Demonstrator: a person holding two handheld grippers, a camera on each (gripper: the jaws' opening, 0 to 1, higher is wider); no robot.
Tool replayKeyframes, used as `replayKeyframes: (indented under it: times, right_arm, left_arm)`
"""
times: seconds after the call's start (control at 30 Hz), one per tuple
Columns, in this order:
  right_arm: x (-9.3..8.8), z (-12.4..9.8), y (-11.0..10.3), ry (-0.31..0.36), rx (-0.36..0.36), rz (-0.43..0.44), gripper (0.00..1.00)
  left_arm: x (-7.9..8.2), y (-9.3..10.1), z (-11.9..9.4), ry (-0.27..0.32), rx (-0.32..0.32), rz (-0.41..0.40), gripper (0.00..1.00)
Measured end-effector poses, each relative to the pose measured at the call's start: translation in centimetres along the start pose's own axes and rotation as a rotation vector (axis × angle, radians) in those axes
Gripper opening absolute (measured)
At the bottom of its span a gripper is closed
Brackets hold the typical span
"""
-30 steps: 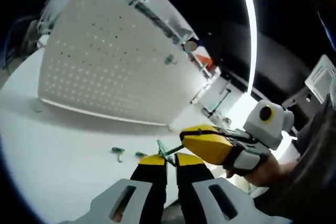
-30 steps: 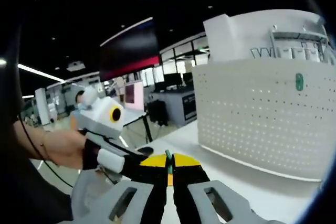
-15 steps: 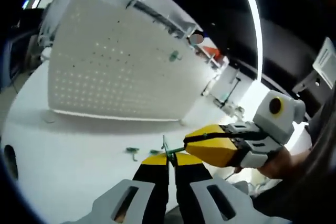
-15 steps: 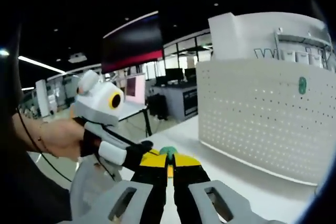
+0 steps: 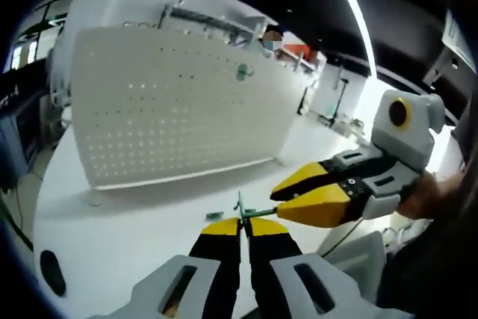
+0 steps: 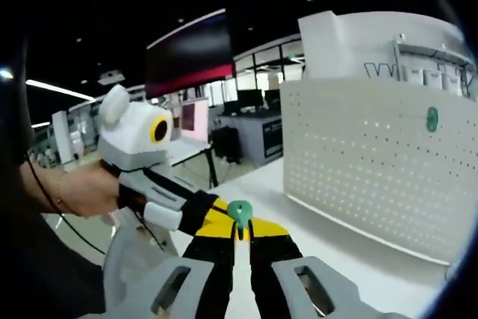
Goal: Insert the hook assembly into the mounting plate slot until the hook locks in place.
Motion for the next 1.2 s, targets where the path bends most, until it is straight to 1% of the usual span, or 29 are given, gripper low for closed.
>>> replayKeyframes:
  times: [0.07,0.17,0.23,0.3,0.4,0.6,0.67,0.73,0.77,0.8,0.83,0.9,0.97,1.2]
  right_arm:
    - [-0.1,0.1,0.0,-0.002,0.0,0.007,0.05]
    - [-0.5,0.3,0.0,-0.015,0.004,0.009,0.03]
    - [-0.5,0.3,0.0,-0.009,0.014,0.05,0.03]
    - [-0.5,0.3,-0.1,-0.003,0.022,0.074,0.02]
    - [-0.3,0.2,-0.1,0.011,0.023,0.066,0.02]
    - [-0.2,0.3,-0.1,0.017,0.029,0.075,0.02]
    - [-0.1,0.2,0.0,0.016,0.017,0.051,0.01]
    - [0.2,0.1,0.1,0.024,0.008,0.051,0.0]
    - [0.1,0.1,0.1,0.015,0.005,0.045,0.0]
    - [0.1,0.1,0.2,0.017,0.003,0.043,0.0]
    - [0.1,0.0,0.3,0.018,-0.003,0.054,0.0]
    - [-0.1,-0.1,0.4,0.014,-0.004,0.067,0.0]
    - [-0.2,-0.1,0.4,0.01,-0.007,0.077,0.0]
    - [-0.3,-0.1,0.6,0.002,-0.014,0.07,0.0]
  left_arm:
    - [0.0,0.0,0.0,-0.01,0.012,0.045,0.01]
    - [0.2,0.2,0.0,-0.004,0.009,0.062,0.01]
    - [0.3,0.0,-0.1,0.001,0.006,0.048,0.01]
    - [0.3,-0.1,-0.2,0.006,-0.002,0.034,0.01]
    - [0.3,0.1,-0.1,0.008,-0.009,0.032,0.01]
    - [0.5,0.1,-0.2,0.014,-0.008,0.032,0.01]
    - [0.3,0.4,-0.2,0.008,-0.014,0.054,0.01]
    - [0.1,0.9,-0.1,-0.004,-0.026,0.079,0.01]
    - [0.3,0.8,0.0,0.005,-0.011,0.124,0.02]
    - [0.4,0.9,0.0,0.015,-0.007,0.138,0.02]
    - [0.3,0.9,0.1,0.013,-0.014,0.122,0.02]
    - [0.2,0.9,0.2,0.016,-0.022,0.129,0.03]
    - [0.2,1.0,0.2,0.016,-0.026,0.142,0.03]
    - [0.1,1.1,0.3,0.008,-0.019,0.213,0.05]
Point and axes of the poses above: the point that each gripper's makers call its tool centre point, and the gripper's own axes: z roughly forward along the fingers, y roughly to its right, x roughly out of its top, the point moved 1 cm from there along -z, roughly backward along the fingers, and after that the axes turned 8 degrees about -z, right-handed, at the moved point
